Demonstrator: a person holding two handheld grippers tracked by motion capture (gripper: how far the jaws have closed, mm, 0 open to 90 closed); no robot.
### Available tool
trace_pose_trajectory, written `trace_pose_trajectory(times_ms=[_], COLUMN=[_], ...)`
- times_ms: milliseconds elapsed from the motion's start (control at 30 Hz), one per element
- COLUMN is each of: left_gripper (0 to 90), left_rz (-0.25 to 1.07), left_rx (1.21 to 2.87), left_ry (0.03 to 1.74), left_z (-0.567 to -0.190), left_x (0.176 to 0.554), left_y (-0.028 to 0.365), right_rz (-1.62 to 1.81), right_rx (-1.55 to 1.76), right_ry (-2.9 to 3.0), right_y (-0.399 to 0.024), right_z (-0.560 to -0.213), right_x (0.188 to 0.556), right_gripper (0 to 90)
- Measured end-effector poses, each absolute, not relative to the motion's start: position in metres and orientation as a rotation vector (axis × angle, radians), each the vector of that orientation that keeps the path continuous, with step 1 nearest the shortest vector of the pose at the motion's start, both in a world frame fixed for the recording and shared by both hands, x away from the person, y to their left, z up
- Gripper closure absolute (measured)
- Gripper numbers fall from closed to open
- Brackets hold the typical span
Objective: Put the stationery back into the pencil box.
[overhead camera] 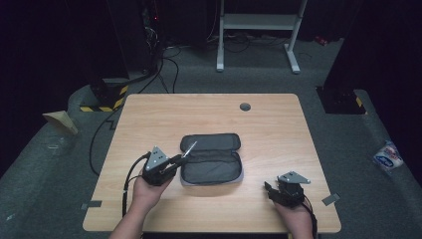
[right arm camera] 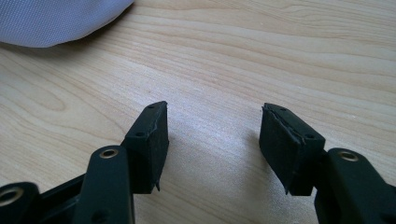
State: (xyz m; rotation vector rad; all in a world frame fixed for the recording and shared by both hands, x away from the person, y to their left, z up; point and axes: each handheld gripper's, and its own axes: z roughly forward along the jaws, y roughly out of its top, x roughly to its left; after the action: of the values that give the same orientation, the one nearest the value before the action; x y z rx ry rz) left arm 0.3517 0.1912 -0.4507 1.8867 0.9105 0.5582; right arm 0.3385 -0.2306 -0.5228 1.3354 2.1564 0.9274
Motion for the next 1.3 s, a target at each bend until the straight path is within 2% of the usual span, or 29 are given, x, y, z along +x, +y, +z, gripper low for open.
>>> trace_pose_trajectory(times_ms=[933, 1300], left_gripper=[79.2, 79.2], left_rz=[0.49, 0.462], left_rx=[1.95, 1.945], left_ry=[0.795, 0.785], left_z=[-0.444, -0.443], left_x=[0.379, 0.388], left_y=[0.136, 0.128], right_rz=[0.927, 0.927], right_rx=[1.335, 1.335], right_ry=[2.157, 2.156], right_y=[-0.23, -0.23], right_z=[-0.523, -0.523], right_x=[0.339, 0.339], right_gripper=[42.0, 42.0])
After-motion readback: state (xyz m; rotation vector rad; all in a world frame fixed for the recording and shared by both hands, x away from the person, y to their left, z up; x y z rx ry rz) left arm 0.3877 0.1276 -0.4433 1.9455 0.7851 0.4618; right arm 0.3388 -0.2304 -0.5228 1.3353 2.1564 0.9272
